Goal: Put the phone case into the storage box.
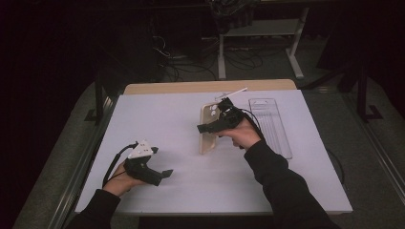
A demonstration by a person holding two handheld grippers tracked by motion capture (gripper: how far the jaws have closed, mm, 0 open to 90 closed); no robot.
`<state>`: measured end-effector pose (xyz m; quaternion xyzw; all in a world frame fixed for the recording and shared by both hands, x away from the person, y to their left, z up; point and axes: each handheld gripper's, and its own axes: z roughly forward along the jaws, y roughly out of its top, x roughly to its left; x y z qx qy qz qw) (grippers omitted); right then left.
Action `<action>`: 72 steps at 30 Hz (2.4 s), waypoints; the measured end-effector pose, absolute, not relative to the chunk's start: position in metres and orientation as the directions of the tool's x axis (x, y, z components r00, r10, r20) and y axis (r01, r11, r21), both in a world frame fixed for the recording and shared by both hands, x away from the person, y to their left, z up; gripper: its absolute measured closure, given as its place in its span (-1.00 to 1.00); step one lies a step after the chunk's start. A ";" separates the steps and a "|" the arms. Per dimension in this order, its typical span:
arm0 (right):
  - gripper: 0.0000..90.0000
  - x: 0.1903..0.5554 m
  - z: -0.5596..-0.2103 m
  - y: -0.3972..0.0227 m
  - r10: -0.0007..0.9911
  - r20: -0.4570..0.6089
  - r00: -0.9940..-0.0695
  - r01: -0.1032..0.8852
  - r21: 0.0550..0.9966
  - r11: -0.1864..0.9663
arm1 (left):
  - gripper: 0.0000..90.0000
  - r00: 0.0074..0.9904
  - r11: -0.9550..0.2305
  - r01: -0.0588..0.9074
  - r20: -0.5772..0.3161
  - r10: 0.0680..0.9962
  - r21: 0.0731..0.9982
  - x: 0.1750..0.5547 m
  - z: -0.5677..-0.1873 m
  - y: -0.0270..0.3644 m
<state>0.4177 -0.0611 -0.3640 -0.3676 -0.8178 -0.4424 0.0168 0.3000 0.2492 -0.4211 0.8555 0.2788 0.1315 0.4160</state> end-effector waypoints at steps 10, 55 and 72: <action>-0.84 0.422 -0.358 -0.070 0.611 0.350 -0.710 0.625 0.712 0.319 | -1.00 0.806 -0.506 0.366 0.005 0.591 0.781 0.301 -0.422 0.249; -0.83 0.453 -0.311 -0.113 0.723 0.284 -0.630 0.625 0.737 0.255 | -1.00 0.796 -0.479 0.379 -0.016 0.605 0.792 0.300 -0.422 0.247; -0.83 0.461 -0.301 -0.145 0.781 0.276 -0.560 0.643 0.739 0.200 | -1.00 0.791 -0.478 0.392 -0.023 0.611 0.786 0.300 -0.422 0.247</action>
